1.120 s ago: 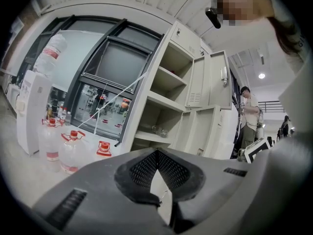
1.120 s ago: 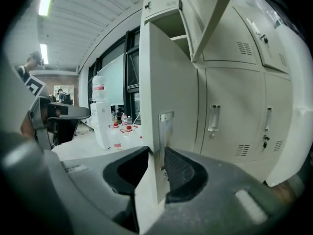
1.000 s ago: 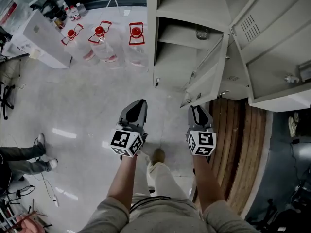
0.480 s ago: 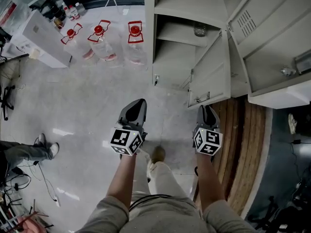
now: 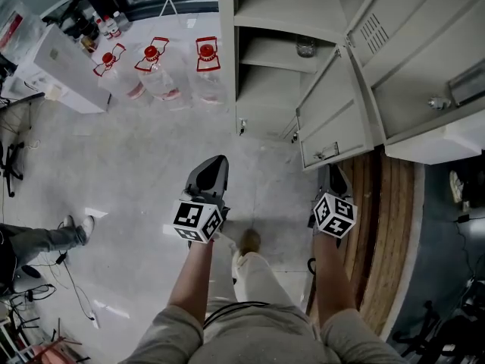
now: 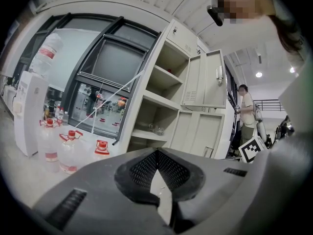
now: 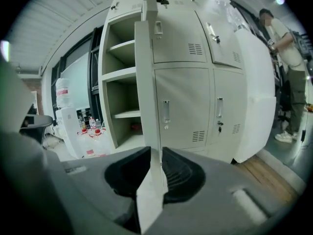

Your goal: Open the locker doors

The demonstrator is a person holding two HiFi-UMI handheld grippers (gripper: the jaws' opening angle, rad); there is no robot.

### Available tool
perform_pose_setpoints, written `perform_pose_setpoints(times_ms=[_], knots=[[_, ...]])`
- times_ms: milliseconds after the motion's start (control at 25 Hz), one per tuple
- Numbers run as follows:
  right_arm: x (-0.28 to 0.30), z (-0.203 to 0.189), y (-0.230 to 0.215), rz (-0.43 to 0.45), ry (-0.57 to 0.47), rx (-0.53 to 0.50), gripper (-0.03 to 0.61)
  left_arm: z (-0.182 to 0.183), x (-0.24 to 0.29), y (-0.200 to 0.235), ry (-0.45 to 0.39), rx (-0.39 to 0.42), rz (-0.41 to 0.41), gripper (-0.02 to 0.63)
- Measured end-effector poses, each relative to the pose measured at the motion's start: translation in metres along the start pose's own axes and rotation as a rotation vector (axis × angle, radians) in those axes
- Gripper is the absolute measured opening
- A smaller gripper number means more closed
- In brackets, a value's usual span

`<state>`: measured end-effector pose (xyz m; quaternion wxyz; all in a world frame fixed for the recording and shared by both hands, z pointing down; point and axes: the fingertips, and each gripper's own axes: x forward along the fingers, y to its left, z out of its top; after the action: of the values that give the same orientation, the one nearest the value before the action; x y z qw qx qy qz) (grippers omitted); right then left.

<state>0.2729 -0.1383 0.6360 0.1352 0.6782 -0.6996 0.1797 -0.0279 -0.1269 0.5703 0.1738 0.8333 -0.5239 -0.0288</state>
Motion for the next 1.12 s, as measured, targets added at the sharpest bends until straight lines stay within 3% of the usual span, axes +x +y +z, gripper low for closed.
perform_pose_setpoints(times_ms=[240, 400, 520, 720, 1120], knots=[[-0.011, 0.001, -0.006, -0.009, 0.013, 0.032, 0.067, 0.003, -0.007, 0.004, 0.007, 0.007, 0.007, -0.002], [-0.025, 0.005, -0.007, -0.012, 0.007, 0.031, 0.007, 0.007, -0.014, 0.007, 0.009, 0.014, 0.013, -0.002], [-0.039, 0.01, -0.003, 0.007, 0.0, 0.034, 0.0, 0.013, -0.023, 0.011, 0.006, 0.021, 0.021, -0.002], [-0.068, 0.036, 0.021, 0.114, -0.052, -0.009, 0.0, 0.035, -0.043, 0.013, -0.021, 0.038, 0.044, -0.002], [-0.119, 0.128, 0.087, 0.313, -0.247, -0.104, 0.0, 0.1, -0.09, 0.001, -0.099, 0.087, 0.06, -0.002]])
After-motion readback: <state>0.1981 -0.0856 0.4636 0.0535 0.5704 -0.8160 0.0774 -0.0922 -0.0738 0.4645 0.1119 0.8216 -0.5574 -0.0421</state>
